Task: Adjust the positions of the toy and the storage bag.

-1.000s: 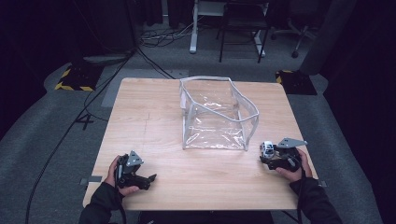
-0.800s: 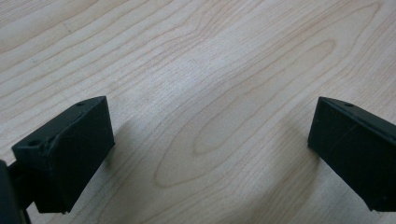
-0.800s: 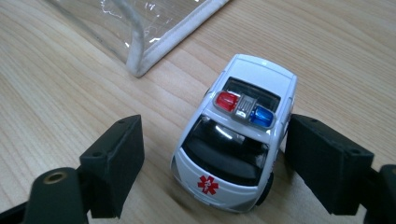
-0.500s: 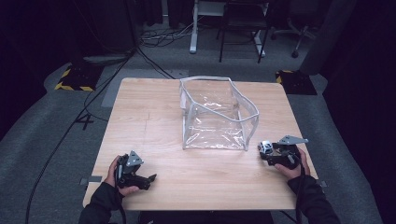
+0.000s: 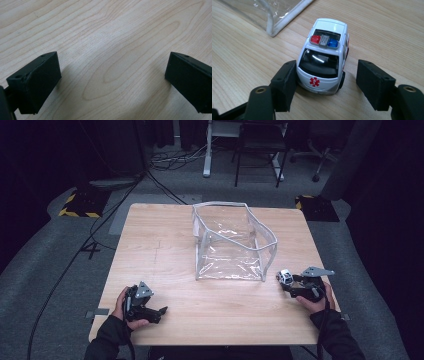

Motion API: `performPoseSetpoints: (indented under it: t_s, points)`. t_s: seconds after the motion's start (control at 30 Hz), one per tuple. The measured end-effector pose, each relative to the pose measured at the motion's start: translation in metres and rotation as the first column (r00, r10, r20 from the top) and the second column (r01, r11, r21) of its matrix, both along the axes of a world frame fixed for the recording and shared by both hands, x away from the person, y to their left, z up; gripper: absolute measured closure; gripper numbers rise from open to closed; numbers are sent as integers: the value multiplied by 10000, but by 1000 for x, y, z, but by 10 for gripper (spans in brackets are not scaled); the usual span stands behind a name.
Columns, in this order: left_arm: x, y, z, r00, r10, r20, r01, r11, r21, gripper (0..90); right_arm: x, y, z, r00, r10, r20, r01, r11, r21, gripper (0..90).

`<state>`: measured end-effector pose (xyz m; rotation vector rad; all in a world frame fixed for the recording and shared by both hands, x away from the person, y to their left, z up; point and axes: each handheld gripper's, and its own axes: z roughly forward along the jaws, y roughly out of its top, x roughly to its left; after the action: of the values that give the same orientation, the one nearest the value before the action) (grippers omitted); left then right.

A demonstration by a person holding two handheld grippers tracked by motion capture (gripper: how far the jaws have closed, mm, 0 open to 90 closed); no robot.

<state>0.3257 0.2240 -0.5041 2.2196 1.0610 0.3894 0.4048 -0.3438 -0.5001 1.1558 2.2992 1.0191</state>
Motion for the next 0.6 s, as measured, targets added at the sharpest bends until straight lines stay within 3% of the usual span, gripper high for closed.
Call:
performPoseSetpoints:
  t_s: [0.1, 0.23, 0.6]
  points:
    - [0, 0, 0, 10000, -26, -46, 26, 10000, -12, 6, 1, -5, 1, 9998, -198, 24, 198, 9996, -211, 346]
    - [0, 0, 0, 10000, -18, -5, 18, 10000, 14, 5, 1, -14, 1, 9983, -588, -23, 588, 9983, -23, 331]
    - [0, 0, 0, 10000, -15, -2, 15, 10000, 16, 5, 8, -7, -1, 9998, -49, 184, 49, 10000, 25, 335]
